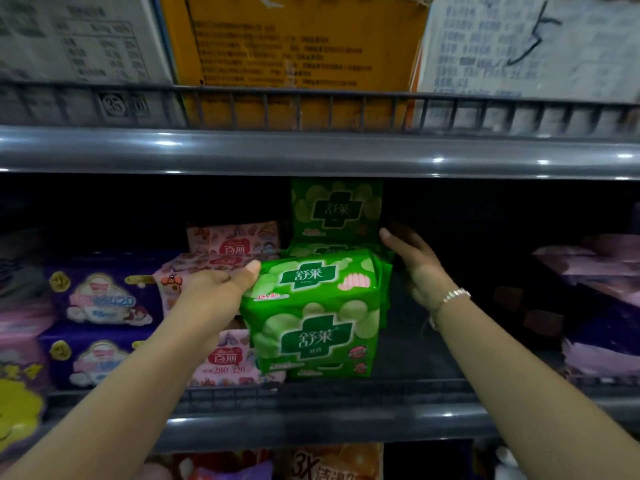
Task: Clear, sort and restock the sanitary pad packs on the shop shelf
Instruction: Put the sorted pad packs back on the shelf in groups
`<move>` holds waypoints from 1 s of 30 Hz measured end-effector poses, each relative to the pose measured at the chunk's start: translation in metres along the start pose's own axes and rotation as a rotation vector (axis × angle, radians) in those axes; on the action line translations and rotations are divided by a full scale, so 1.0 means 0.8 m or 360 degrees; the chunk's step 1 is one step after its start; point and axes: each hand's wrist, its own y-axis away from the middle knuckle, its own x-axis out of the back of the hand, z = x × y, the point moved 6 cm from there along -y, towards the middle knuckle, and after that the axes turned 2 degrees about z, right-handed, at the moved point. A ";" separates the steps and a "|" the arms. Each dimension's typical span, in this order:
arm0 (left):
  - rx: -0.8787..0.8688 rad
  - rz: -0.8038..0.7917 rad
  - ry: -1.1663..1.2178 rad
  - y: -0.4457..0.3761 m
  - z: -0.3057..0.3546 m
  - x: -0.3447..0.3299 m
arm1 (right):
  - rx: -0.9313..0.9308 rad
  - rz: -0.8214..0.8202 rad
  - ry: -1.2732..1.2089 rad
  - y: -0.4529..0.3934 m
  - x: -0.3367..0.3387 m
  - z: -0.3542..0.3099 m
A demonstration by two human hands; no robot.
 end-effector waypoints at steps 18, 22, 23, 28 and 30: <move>-0.0463 -0.0283 0.0240 0.036 0.107 -0.057 | 0.0527 -0.0064 0.0633 0.118 0.009 -0.081; -0.0683 -0.0315 -0.0057 0.022 0.104 -0.063 | 0.0480 0.0014 0.0694 0.091 -0.001 -0.080; -0.0685 -0.0318 -0.0072 0.014 0.098 -0.066 | 0.0447 0.0012 0.0716 0.083 -0.006 -0.076; -0.0674 -0.0211 -0.0445 -0.036 0.075 -0.078 | 0.0229 0.0093 0.0661 0.053 -0.019 -0.056; -0.0636 -0.0163 -0.0702 -0.051 0.072 -0.083 | 0.0200 0.0092 0.0643 0.043 -0.020 -0.051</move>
